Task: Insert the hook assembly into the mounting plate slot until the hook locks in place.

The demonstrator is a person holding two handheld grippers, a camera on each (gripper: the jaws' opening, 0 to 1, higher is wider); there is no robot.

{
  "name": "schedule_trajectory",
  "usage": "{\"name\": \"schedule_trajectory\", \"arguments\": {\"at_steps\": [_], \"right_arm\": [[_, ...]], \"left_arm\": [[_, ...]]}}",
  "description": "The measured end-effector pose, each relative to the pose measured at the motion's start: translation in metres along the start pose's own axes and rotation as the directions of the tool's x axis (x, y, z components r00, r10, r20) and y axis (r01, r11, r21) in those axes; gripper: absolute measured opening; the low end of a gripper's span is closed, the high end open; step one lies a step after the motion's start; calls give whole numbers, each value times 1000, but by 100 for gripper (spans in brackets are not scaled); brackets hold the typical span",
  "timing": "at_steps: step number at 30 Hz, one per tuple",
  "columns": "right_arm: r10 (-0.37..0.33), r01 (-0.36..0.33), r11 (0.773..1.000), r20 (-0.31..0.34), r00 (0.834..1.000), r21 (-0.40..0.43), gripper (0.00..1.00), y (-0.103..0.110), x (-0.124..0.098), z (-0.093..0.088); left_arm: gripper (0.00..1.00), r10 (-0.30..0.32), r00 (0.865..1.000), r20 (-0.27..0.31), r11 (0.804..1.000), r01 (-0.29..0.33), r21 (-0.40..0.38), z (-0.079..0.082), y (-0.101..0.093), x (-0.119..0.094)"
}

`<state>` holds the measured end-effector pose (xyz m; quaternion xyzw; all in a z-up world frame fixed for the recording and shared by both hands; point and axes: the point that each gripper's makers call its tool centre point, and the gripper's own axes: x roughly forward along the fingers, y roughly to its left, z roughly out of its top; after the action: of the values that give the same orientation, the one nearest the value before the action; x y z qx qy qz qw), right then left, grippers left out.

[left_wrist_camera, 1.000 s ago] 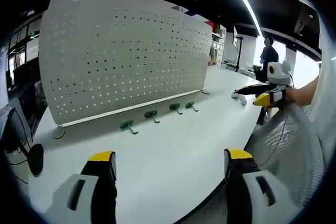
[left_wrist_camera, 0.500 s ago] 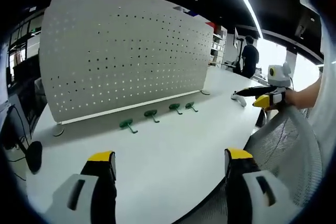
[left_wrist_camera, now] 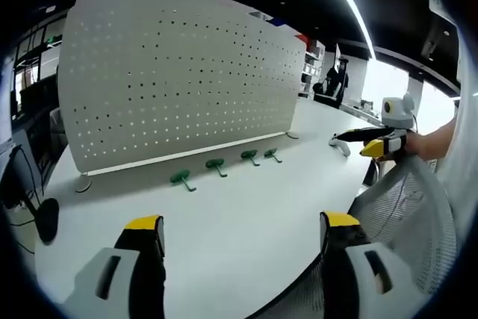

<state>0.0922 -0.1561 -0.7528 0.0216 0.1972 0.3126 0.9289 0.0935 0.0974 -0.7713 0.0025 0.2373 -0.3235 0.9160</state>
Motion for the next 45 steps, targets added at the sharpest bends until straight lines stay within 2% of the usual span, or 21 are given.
{"name": "schedule_trajectory", "arguments": {"at_steps": [6, 13, 21, 32, 38, 45], "right_arm": [[3, -3, 1000, -2, 1000, -6, 79, 0, 0, 0], [2, -2, 1000, -5, 1000, -23, 78, 1, 1, 2], [3, -4, 1000, -2, 1000, -26, 78, 2, 0, 8], [6, -6, 998, 3, 1000, -57, 78, -1, 7, 21], [5, -7, 998, -38, 999, -65, 78, -2, 12, 18], [14, -16, 998, -44, 999, -62, 77, -1, 15, 19]], "left_arm": [[87, 5, 1000, -12, 1000, -5, 26, -1, 0, -1], [89, -6, 1000, 2, 1000, 6, -4, 2, 0, -1], [89, -26, 1000, -11, 999, 26, 30, 3, -5, 0], [88, -25, 1000, 2, 999, 24, 46, 18, 6, 0], [88, -37, 999, -19, 996, 39, 83, 21, 10, 5], [88, -63, 997, -50, 989, 69, 127, 25, 11, 12]]}}
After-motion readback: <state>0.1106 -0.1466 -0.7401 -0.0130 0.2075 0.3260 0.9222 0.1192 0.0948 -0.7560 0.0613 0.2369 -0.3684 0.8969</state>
